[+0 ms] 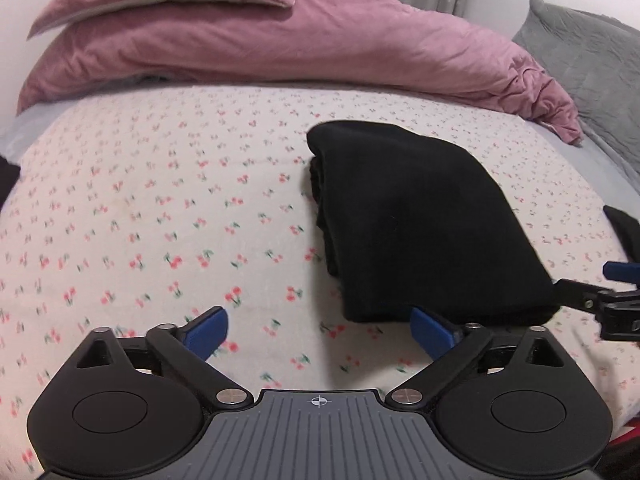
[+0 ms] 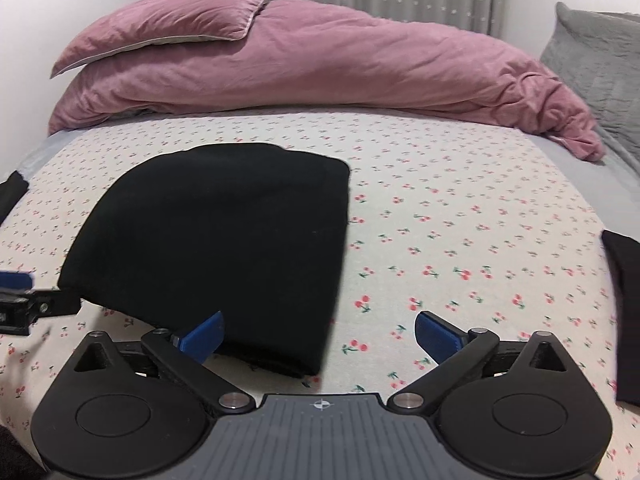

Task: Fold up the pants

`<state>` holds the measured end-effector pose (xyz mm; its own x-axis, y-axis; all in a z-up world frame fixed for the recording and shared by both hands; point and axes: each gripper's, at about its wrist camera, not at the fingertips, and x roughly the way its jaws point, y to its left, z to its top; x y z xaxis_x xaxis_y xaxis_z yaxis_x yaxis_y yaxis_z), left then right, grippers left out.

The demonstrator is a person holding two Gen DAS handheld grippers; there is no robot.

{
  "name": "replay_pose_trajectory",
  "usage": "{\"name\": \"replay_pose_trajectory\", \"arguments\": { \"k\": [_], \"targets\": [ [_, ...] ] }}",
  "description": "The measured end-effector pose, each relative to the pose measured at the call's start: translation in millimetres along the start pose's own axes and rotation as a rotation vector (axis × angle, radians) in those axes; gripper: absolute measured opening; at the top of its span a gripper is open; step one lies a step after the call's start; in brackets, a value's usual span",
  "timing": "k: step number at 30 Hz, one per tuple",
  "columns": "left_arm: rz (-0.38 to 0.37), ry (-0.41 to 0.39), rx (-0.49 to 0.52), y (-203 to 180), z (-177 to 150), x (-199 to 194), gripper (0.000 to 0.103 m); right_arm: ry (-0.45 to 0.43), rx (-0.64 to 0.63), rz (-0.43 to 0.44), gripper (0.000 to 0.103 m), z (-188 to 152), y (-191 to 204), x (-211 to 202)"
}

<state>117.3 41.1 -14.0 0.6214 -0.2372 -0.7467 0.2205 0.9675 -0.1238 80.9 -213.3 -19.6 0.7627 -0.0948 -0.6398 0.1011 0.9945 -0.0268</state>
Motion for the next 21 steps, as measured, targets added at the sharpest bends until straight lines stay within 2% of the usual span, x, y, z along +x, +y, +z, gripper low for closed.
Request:
{"name": "replay_pose_trajectory", "arguments": {
  "k": [3, 9, 17, 21],
  "targets": [
    [0.018, 0.034, 0.001, -10.7, -4.2, -1.8, 0.103, -0.009, 0.004, -0.028, 0.103, -4.4, 2.1, -3.5],
    [0.117, -0.021, 0.055, -35.8, -15.3, -7.8, 0.103, -0.011, 0.056, -0.005, 0.103, -18.6, -1.2, -8.2],
    [0.196, -0.051, 0.011, -38.9, -16.8, -0.2, 0.103, 0.0, 0.09, -0.024, 0.103, -23.7, -5.2, -2.9],
    [0.196, -0.036, 0.008, -43.0, -17.4, 7.7, 0.103, -0.022, 0.059, -0.064, 0.103, -22.4, -2.3, -1.2]
  ]
}}
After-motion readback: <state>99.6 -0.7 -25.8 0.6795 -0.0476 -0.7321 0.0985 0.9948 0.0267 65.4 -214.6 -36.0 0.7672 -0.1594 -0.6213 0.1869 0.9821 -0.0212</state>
